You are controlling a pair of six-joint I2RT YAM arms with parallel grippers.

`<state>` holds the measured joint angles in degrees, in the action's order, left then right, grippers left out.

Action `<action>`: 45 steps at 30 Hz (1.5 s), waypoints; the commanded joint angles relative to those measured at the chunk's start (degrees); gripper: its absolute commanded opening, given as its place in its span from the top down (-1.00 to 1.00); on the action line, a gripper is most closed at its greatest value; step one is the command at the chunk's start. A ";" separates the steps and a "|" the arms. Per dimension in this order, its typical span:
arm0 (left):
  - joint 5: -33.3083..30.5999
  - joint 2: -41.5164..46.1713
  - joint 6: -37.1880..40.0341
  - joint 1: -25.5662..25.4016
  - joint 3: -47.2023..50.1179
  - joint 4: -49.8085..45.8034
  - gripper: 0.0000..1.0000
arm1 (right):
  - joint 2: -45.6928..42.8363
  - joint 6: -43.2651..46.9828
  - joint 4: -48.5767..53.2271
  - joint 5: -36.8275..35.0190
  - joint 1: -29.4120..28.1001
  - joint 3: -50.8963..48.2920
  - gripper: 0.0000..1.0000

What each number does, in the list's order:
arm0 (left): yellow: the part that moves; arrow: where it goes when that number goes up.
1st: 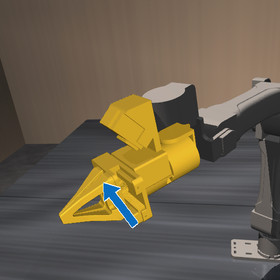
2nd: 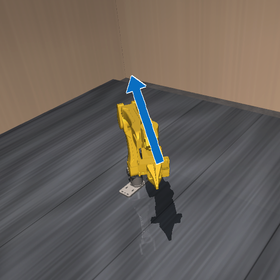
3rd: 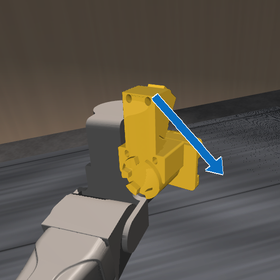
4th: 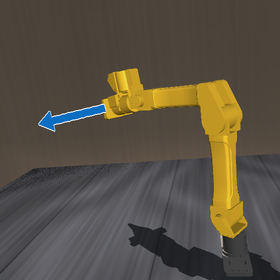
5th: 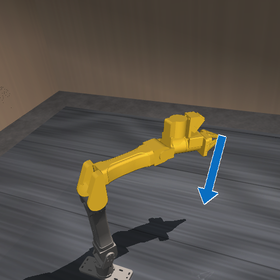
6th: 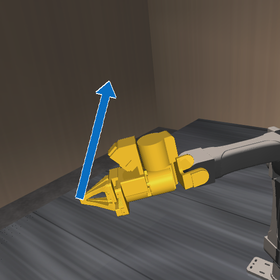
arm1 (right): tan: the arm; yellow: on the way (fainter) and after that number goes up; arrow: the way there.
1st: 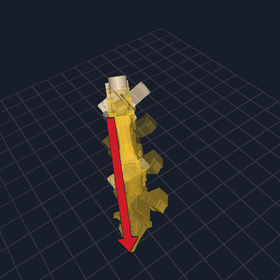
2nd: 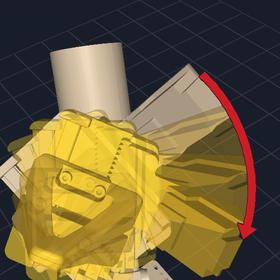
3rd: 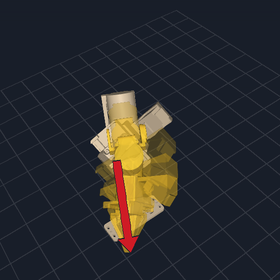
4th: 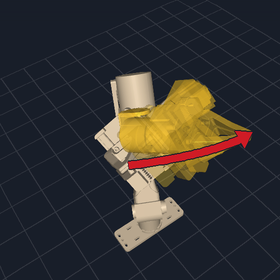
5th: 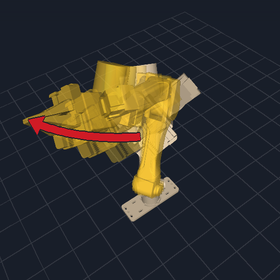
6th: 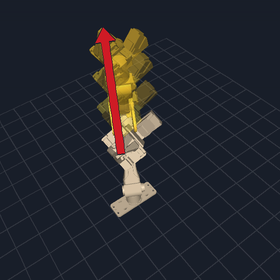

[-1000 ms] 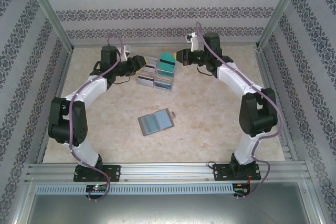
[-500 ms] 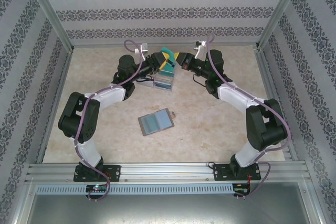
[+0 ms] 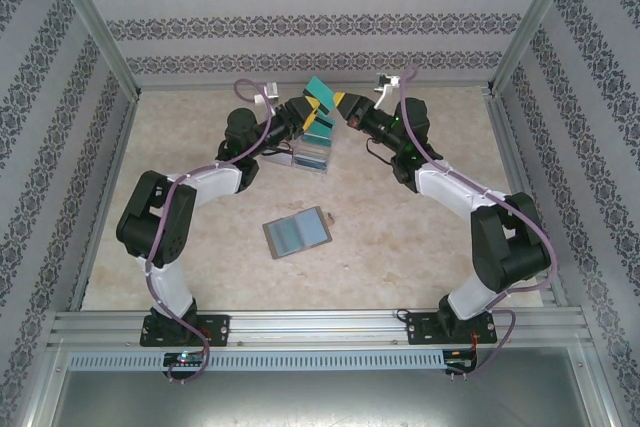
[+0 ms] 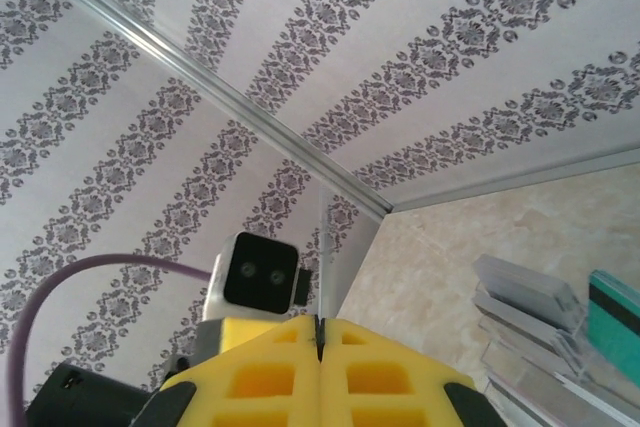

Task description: Put the credit cards into the card holder

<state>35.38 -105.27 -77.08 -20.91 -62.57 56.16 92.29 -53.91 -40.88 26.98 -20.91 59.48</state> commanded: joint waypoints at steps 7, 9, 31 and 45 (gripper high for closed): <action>0.09 1.23 1.22 0.69 -2.80 2.47 0.57 | 0.43 -1.66 -4.43 -0.19 -0.72 -1.79 1.00; 0.17 1.13 1.28 0.69 -2.98 2.58 0.72 | 0.90 -2.19 -4.38 0.57 -0.72 -1.44 1.00; 29.14 5.78 35.58 3.89 -19.15 -49.69 1.00 | 5.29 19.79 44.95 33.59 7.36 21.06 0.07; 29.26 5.86 36.93 3.92 -19.40 -51.43 1.00 | 5.62 19.90 44.27 33.31 4.38 22.62 0.79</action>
<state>63.37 -100.75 -42.68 -16.80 -80.66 6.87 98.37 -35.44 3.33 60.07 -16.64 80.53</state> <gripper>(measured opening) 0.055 0.121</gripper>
